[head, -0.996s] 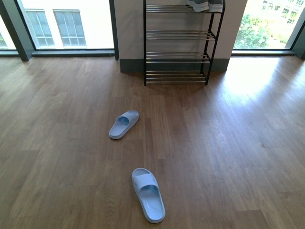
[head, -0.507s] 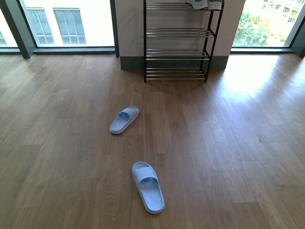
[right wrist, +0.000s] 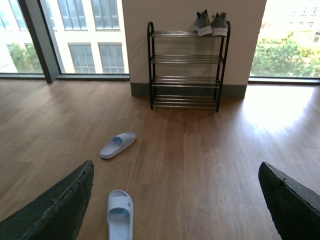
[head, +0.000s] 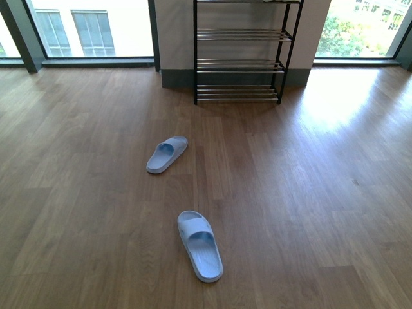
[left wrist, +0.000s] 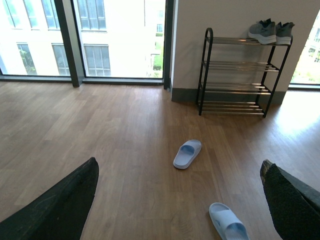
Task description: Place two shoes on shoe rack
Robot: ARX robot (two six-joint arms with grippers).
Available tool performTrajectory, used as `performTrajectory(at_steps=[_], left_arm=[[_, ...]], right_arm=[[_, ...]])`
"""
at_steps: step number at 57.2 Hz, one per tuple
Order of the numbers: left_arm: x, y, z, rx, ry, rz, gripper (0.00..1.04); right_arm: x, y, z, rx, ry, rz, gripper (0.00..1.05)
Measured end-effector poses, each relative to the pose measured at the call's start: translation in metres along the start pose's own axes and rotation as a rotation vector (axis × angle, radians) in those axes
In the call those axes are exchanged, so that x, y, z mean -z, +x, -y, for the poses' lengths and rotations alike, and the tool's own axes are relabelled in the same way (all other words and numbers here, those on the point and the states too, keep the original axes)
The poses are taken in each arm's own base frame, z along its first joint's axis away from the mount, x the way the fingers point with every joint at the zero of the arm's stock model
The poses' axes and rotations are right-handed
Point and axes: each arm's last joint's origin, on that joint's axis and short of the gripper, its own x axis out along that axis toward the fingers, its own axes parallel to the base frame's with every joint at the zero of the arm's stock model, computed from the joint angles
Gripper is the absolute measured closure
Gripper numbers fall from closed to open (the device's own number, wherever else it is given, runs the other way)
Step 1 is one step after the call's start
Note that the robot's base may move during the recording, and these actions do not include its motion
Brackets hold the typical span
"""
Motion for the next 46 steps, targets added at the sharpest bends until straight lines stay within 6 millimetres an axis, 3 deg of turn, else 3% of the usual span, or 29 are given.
performTrajectory(at_steps=[46], left_arm=[[0.0, 0.0, 0.0, 0.0, 0.0, 0.0, 0.09]], right_arm=[[0.0, 0.0, 0.0, 0.0, 0.0, 0.0, 0.09]])
